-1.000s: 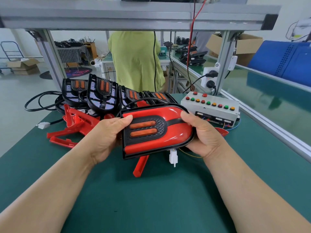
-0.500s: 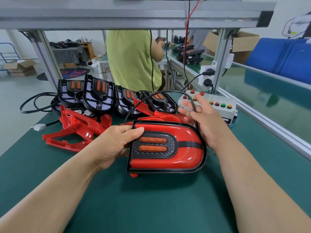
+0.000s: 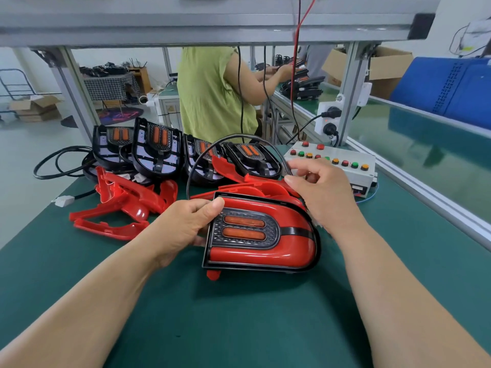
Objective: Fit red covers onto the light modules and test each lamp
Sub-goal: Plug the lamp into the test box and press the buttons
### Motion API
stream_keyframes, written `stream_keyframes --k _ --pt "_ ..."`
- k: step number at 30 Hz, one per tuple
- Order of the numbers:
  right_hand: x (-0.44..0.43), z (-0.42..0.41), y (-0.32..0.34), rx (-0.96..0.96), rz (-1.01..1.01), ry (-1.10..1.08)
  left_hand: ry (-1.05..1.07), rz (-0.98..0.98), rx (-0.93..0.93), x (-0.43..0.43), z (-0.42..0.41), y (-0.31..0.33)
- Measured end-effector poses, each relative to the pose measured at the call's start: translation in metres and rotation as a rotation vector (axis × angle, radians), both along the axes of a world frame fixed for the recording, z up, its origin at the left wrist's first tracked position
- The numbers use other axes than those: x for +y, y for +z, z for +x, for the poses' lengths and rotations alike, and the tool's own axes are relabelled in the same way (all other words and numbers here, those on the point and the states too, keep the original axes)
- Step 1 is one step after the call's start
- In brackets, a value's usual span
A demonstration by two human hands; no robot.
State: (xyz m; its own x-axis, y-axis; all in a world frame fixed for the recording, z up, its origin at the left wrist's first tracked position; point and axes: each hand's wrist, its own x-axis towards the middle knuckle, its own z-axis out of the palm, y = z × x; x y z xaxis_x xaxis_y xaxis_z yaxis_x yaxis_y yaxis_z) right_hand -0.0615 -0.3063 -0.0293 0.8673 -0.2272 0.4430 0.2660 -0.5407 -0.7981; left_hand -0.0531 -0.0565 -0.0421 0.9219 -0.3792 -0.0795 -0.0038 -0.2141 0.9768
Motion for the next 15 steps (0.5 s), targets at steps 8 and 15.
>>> stream_keyframes --k 8,15 --pt "0.011 -0.001 0.003 -0.05 -0.145 -0.17 0.005 0.046 -0.021 0.003 0.001 -0.001" --pt "0.028 -0.011 0.008 -0.386 -0.237 -0.211 0.341 0.048 -0.287 0.001 0.005 0.001"
